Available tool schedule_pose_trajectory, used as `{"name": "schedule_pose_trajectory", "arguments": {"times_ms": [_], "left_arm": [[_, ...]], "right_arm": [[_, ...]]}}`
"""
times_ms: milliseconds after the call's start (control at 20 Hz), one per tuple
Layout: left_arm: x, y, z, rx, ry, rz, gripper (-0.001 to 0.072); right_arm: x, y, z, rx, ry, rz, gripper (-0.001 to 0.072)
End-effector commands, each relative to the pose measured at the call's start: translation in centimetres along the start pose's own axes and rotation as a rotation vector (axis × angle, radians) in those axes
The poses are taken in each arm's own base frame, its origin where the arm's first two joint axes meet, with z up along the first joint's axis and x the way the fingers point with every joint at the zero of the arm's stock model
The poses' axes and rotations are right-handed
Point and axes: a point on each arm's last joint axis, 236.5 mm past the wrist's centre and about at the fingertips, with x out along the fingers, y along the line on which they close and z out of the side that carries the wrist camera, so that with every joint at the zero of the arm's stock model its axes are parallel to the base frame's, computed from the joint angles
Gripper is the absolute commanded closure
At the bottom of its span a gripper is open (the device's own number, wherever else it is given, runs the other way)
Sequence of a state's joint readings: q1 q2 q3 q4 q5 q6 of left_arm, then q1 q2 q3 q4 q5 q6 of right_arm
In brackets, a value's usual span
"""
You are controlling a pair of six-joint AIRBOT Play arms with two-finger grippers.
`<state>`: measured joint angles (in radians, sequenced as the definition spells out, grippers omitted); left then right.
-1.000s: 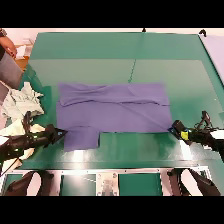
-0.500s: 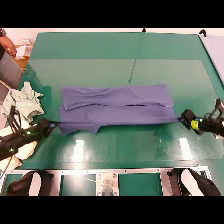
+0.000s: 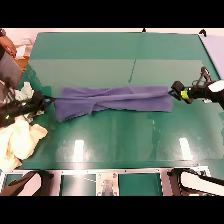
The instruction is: Fold the shirts.
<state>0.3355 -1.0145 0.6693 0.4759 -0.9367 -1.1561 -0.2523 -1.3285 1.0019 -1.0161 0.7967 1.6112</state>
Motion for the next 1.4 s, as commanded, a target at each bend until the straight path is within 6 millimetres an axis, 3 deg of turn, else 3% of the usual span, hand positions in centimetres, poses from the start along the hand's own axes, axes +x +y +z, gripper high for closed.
{"name": "schedule_pose_trajectory", "arguments": {"times_ms": [0,350,650,1000,1200,1250,1300,1350], "left_arm": [[4.8,0.2,2.3,0.032,0.035,0.020,0.0685],[7.9,1.7,5.4,0.018,0.045,0.039,0.0685],[9.8,3.4,6.1,-0.001,0.065,0.053,0.0684],[14.0,2.0,5.0,0.092,0.084,0.066,0.0684],[13.9,2.9,6.4,0.108,0.038,0.101,0.0683],[13.9,3.0,6.4,0.110,0.036,0.103,0.0637],[14.0,2.9,6.6,0.110,0.024,0.105,0.0299],[14.0,2.8,6.8,0.100,0.014,0.101,0.0055]], "right_arm": [[2.1,1.3,2.0,-0.012,0.005,0.011,0.0701],[5.0,-0.3,2.3,0.008,0.022,-0.016,0.0700],[6.6,-0.9,2.2,0.018,0.042,-0.027,0.0699],[6.9,-0.5,3.1,0.013,0.008,-0.020,0.0698],[6.9,-0.5,3.4,0.013,-0.006,-0.020,0.0698],[6.9,-0.5,3.5,0.013,-0.009,-0.020,0.0697],[6.9,-0.5,3.7,0.013,-0.016,-0.020,0.0679],[6.9,-0.5,3.9,0.013,-0.026,-0.020,0.0612]]}}
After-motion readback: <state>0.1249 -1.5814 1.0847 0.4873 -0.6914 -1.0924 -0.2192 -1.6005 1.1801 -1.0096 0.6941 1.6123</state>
